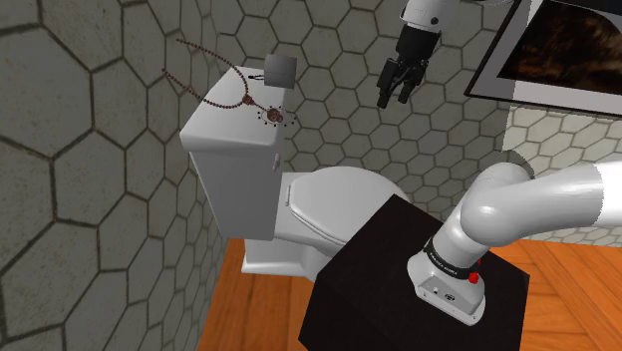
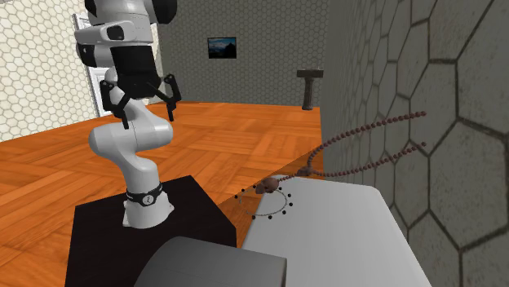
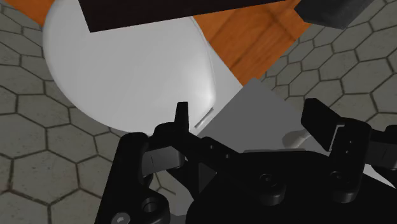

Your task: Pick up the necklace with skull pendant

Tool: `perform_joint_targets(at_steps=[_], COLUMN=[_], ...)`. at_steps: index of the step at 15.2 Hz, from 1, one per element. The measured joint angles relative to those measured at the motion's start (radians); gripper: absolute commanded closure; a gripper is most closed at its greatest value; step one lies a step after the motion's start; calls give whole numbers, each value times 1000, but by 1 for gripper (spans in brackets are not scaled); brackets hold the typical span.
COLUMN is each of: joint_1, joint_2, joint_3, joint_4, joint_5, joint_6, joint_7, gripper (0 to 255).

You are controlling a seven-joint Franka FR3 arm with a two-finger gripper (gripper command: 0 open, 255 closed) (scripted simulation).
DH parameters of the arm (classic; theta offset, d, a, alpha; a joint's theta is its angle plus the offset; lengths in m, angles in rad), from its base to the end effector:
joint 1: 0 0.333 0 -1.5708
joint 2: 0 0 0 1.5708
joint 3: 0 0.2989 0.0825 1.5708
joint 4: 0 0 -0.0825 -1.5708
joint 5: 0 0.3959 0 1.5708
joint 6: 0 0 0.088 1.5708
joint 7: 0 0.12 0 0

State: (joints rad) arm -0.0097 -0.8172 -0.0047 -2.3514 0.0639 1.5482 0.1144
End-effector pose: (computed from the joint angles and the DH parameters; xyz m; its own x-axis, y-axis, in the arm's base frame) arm 0.3208 0.0028 0.5761 0.9921 -0.1253 0.0063 -0.1246 -0.9898 -0.0684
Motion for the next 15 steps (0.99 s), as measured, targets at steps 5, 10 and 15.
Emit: perform_joint_targets(at_steps=[5,10,15], joint_1=[23,58,89], joint_2=[106,295,468], joint_3=[11,34,58], joint_4=[66,203,359], joint_5=[12,30,40], joint_6=[47,112,141], joint_7=[-22,-54,-86], gripper=[0,0,0])
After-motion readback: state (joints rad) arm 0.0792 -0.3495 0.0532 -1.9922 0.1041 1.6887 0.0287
